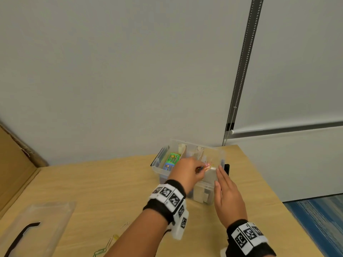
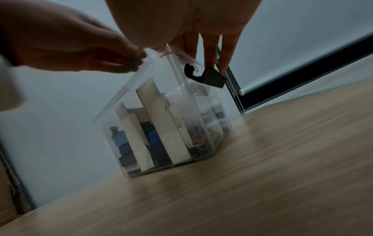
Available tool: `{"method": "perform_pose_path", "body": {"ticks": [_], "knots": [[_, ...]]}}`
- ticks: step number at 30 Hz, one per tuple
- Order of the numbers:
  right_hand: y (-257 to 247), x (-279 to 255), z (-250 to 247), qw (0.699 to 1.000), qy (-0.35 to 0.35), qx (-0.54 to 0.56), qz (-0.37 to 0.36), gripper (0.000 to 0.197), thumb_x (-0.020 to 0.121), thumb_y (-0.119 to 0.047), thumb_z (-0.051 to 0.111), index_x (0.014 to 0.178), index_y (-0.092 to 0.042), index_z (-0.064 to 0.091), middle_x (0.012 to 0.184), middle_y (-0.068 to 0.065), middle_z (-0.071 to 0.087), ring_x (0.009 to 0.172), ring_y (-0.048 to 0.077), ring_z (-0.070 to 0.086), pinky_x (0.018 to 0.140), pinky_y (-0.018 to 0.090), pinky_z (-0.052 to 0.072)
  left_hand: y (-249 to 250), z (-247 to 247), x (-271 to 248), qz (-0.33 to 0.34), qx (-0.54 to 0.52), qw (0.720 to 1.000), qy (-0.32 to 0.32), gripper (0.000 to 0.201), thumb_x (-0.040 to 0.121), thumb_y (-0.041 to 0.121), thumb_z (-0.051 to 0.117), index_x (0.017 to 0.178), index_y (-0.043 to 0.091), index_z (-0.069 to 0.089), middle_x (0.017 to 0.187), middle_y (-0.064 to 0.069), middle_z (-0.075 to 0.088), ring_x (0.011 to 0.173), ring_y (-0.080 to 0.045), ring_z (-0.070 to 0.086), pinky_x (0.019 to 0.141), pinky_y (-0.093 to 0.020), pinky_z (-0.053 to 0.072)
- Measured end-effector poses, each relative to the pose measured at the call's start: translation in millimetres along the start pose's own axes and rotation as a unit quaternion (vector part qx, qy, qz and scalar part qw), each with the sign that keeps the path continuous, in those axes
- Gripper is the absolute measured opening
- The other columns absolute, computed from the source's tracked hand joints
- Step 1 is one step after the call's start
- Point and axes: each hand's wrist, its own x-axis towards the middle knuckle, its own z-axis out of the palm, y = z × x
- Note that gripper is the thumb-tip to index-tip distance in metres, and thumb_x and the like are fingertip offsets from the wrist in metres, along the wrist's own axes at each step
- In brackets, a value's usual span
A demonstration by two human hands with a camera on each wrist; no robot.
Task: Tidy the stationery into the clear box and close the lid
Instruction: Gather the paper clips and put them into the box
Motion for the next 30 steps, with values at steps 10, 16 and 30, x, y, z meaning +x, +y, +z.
{"method": "perform_pose_path", "body": {"ticks": [10, 16, 30], "knots": [[1.9, 0.1, 2.4, 1.000, -0.003, -0.002, 0.012, 0.055, 0.096, -0.041, 0.018, 0.144, -0.021, 0.040, 0.149, -0.007, 0.038, 0.128, 0.012, 0.046, 0.101, 0.034, 0.043, 17.4, 26.4, 55.3, -0.041, 0.218, 0.932, -0.286, 0.021, 0.093, 0.011, 0.050, 0.105, -0.001, 0.063, 0.110, -0.019, 0.063, 0.104, -0.033, 0.060, 0.090, -0.039, 0.047], [2.3, 0.3, 2.0, 1.000, 0.004, -0.009, 0.011, 0.055, 0.096, -0.041, 0.019, 0.143, -0.021, 0.041, 0.149, -0.007, 0.039, 0.128, 0.013, 0.046, 0.099, 0.030, 0.040, 4.4, 8.7, 22.9, -0.007, 0.084, 0.982, -0.167, 0.034, 0.099, 0.016, 0.040, 0.128, 0.016, 0.057, 0.126, -0.007, 0.062, 0.113, -0.022, 0.059, 0.102, -0.037, 0.044], [-67.2, -24.0, -0.7, 0.997, 0.008, -0.064, -0.048, 0.045, 0.087, -0.029, 0.048, 0.129, -0.012, 0.048, 0.136, 0.009, 0.043, 0.125, 0.029, 0.036, 0.103, 0.046, 0.040, -127.2, -69.1, -166.2, -0.135, 0.095, 0.986, -0.009, 0.025, 0.097, 0.025, 0.045, 0.115, 0.030, 0.062, 0.112, 0.013, 0.059, 0.098, -0.004, 0.056, 0.085, -0.023, 0.048]]}}
